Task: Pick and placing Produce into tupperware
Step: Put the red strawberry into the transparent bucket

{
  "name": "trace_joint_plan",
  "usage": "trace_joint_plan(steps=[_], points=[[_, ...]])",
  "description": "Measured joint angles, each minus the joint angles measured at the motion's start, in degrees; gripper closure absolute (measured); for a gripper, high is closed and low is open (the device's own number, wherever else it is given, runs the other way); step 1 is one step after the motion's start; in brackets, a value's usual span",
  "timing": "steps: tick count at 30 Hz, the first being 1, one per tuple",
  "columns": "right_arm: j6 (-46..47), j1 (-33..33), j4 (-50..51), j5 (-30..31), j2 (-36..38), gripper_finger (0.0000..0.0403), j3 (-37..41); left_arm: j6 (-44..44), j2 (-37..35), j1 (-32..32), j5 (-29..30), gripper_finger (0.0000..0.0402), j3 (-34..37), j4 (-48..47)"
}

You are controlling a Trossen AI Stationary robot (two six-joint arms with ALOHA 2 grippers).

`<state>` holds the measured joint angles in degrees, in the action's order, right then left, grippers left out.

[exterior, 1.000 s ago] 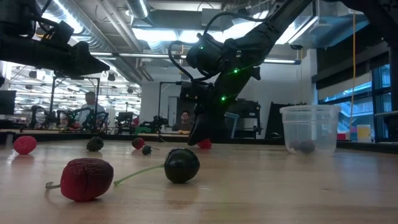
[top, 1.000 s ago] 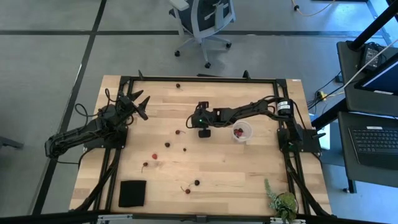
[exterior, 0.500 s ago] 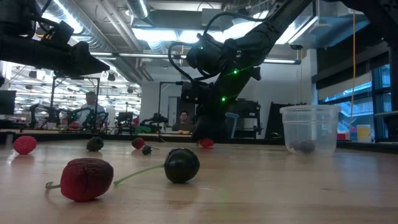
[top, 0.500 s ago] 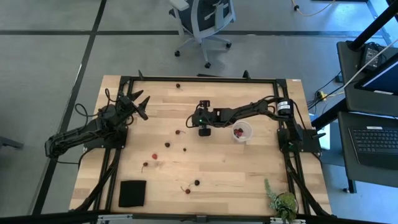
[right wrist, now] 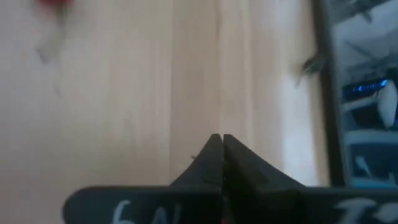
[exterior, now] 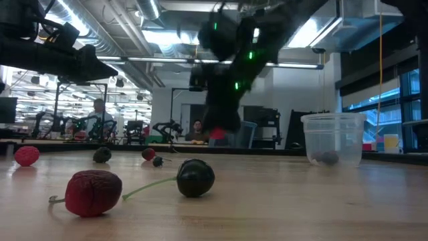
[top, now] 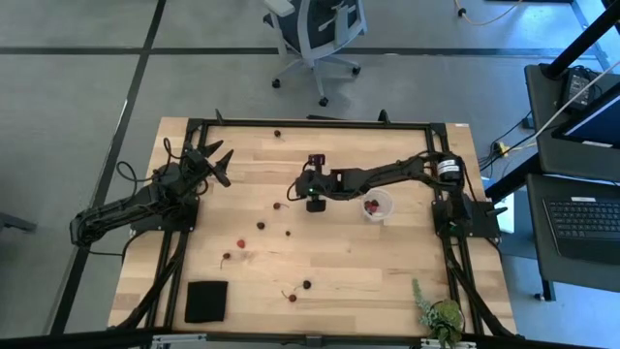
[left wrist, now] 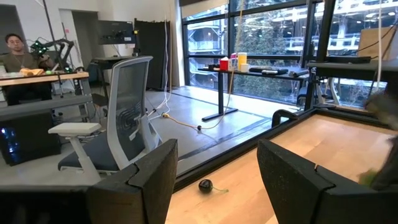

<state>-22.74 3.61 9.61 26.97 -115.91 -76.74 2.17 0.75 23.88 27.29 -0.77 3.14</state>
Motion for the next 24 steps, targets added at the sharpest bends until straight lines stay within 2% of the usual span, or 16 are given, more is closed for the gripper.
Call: trace_joint_plan(steps=[3,7,12,15,24], points=[[1.5,-1.2,1.5,0.0,4.2,0.0399,-0.3,0.0,0.0,0.0,0.3,0.0188,0.0,0.0],[8.2,-2.7,6.2,-1.5,12.3,0.0399,0.3,-0.1,0.0,0.0,0.4,0.0188,0.0,0.0],[16.1,-5.9,10.3,-3.1,23.4,0.0399,5.1,-0.1,0.0,0.0,0.4,0.0188,0.0,0.0],[21.3,-7.9,11.1,-2.9,30.1,0.0399,10.0,-0.1,0.0,0.0,0.3,0.0188,0.0,0.0],[37.8,-14.4,9.8,7.1,46.8,0.0399,30.0,-0.2,0.0,0.0,0.3,0.0188,0.0,0.0]])
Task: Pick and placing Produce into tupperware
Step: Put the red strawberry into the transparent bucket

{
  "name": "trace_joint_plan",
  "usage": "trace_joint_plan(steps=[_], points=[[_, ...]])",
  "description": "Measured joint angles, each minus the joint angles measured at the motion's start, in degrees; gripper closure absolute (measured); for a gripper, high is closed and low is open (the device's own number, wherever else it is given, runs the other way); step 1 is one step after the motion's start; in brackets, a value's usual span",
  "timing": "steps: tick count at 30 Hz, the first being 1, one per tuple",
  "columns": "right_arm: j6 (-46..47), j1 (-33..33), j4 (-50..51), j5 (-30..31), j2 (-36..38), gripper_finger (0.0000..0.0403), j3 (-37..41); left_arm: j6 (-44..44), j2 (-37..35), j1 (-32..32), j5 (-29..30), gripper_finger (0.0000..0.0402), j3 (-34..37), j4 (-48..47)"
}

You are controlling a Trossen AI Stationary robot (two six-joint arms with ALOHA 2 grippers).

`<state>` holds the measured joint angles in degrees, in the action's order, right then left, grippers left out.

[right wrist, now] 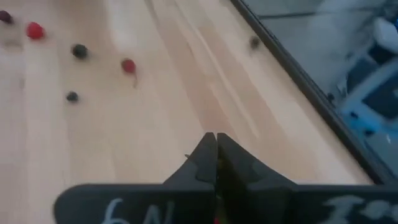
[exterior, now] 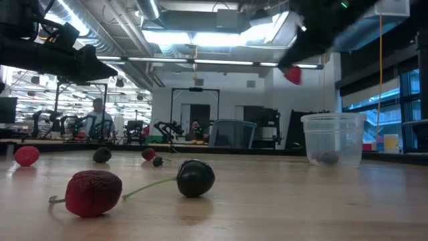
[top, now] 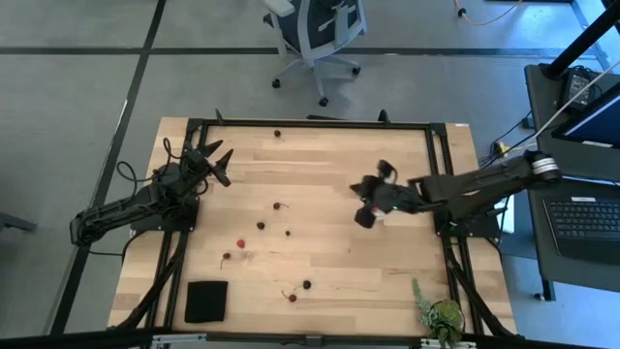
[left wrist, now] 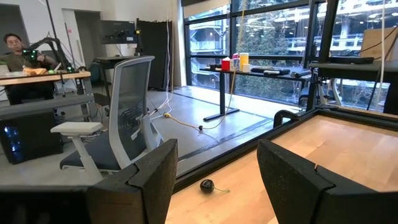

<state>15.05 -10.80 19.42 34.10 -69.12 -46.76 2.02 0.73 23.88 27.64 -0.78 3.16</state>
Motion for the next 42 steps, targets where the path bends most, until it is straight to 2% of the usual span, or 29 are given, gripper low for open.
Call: trace_joint_plan(steps=[5,13,24,34,42], points=[[5.9,-2.7,-5.7,3.0,5.7,0.0399,10.1,0.0,0.0,0.0,0.0,0.0188,0.0,0.0],[11.9,-4.5,-13.1,3.2,7.4,0.0399,20.9,0.0,0.0,0.0,0.0,0.0188,0.0,0.0],[18.9,-4.8,-14.0,1.5,7.4,0.0399,25.7,0.0,0.0,0.0,0.0,0.0188,0.0,0.0],[20.8,-4.8,-14.4,0.1,7.4,0.0399,27.3,0.0,0.0,0.0,0.0,0.0188,0.0,0.0],[20.9,-4.8,-15.4,0.1,7.4,0.0378,27.3,0.0,0.0,0.0,0.0,0.0188,0.0,0.0]])
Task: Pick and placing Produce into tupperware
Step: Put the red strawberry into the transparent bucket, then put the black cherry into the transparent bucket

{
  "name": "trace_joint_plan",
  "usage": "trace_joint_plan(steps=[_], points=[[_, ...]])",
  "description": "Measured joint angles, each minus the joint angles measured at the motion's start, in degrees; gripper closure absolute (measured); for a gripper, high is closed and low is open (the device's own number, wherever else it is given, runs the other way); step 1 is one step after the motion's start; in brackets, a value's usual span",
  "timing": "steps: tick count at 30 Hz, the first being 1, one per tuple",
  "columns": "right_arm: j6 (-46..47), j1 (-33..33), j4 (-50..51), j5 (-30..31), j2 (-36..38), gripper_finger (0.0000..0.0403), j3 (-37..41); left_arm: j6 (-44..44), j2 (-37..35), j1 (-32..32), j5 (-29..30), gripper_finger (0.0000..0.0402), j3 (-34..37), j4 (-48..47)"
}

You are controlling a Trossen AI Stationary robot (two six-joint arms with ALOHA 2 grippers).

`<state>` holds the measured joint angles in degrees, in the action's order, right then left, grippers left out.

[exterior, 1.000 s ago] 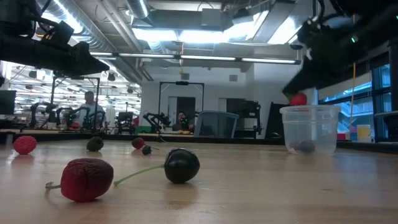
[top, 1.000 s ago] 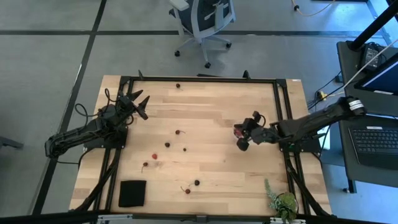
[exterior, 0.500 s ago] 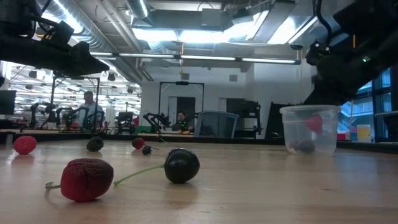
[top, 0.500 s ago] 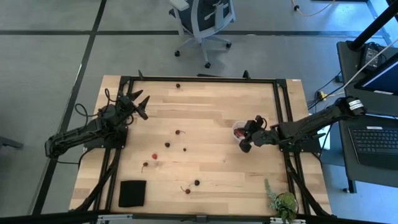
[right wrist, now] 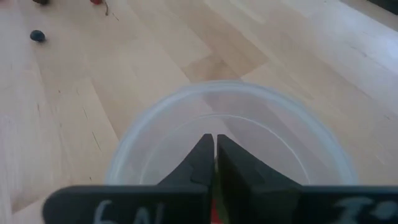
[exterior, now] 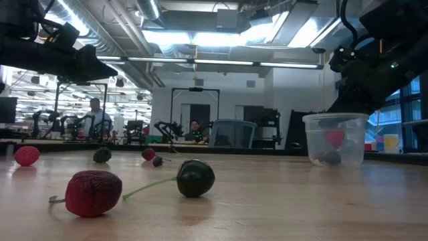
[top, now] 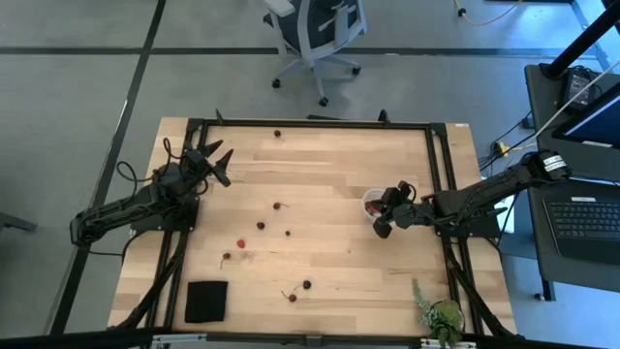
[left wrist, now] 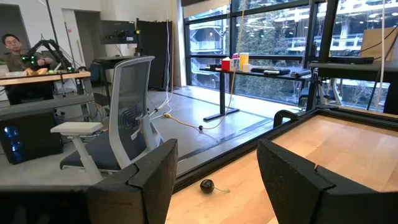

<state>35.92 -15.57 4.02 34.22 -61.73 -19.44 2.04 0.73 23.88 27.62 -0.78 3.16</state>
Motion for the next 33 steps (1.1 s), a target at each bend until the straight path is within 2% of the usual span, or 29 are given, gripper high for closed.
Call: trace_joint_plan(steps=[11,21,24,27,33], points=[[-2.1,0.0,-0.3,0.0,0.0,0.0373,-0.5,0.0,0.0,0.0,0.0,0.0188,0.0,0.0],[-12.4,0.0,1.4,-0.1,0.0,0.0263,-10.2,-1.3,0.0,0.0,0.0,0.0188,0.0,0.3],[-15.9,0.0,0.7,-2.9,0.0,0.0243,-14.1,-5.2,0.0,0.0,-0.3,0.0188,0.0,0.3],[-18.3,0.0,-2.8,-6.3,0.0,0.0230,-16.0,-11.1,0.0,0.0,-6.3,0.0188,0.0,0.7],[-25.9,-1.3,-5.6,-8.9,-1.7,0.0225,-16.0,-5.7,0.0,-0.1,-32.0,0.0188,0.0,1.9]])
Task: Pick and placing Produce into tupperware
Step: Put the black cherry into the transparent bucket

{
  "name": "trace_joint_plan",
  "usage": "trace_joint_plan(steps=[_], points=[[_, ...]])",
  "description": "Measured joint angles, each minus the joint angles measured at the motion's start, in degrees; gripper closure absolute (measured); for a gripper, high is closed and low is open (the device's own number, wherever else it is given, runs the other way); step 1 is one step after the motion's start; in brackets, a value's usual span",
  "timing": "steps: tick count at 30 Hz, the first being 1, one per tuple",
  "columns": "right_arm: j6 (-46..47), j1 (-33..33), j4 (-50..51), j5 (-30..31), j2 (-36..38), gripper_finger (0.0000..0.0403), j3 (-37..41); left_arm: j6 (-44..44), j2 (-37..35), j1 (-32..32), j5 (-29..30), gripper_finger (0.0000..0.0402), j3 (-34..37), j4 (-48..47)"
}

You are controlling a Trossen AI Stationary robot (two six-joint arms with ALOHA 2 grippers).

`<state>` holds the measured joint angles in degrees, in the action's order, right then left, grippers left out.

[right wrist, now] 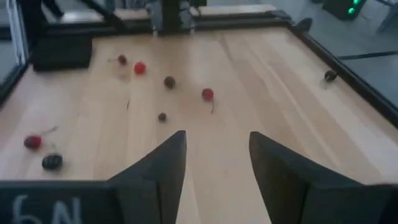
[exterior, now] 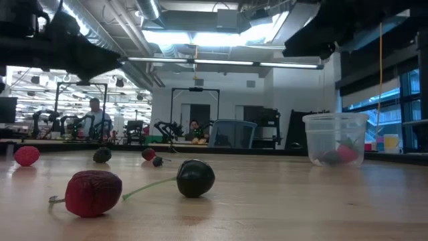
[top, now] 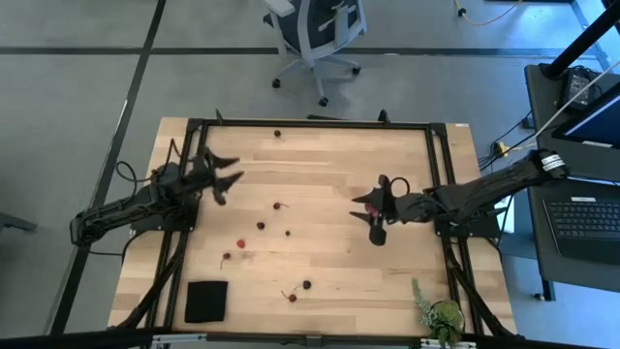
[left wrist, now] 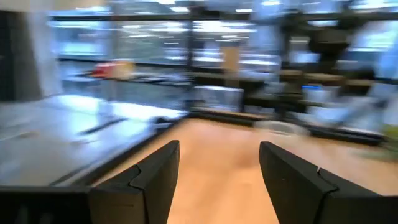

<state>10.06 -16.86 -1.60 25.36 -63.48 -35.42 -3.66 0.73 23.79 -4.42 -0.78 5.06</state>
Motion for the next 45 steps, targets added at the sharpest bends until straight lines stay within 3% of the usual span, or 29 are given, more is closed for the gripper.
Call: trace_joint_plan(steps=[4,9,15,21,26,31,37,45], points=[[-1.4,-0.4,-0.6,0.0,-3.5,0.0230,0.0,-4.7,0.0,0.0,-9.9,0.0188,0.0,0.2],[-1.7,-0.3,-2.6,0.0,-9.0,0.0233,0.0,-10.2,0.0,-0.1,-14.9,0.0188,0.3,-1.1],[-5.4,-0.3,-10.0,0.0,-15.0,0.0231,0.1,-9.8,1.1,-2.4,-14.1,0.0188,0.3,-1.6],[-7.6,-0.3,-17.5,0.0,-17.8,0.0231,0.1,-3.5,3.0,-7.3,-14.2,0.0188,0.3,2.8],[-7.6,-0.3,-23.3,0.0,-18.6,0.0231,0.1,4.0,5.1,-12.5,-7.9,0.0188,0.3,3.4],[-10.4,-0.3,-25.2,0.0,-18.7,0.0231,0.1,5.5,8.4,-17.2,-7.2,0.0188,0.3,7.1],[-10.5,-0.3,-25.7,0.0,-18.7,0.0231,0.1,5.9,16.1,-24.2,-2.5,0.0188,0.3,14.1],[-10.0,-0.2,-25.7,0.0,-18.7,0.0231,0.1,7.8,33.5,-33.8,-0.3,0.0188,-3.7,23.3]])
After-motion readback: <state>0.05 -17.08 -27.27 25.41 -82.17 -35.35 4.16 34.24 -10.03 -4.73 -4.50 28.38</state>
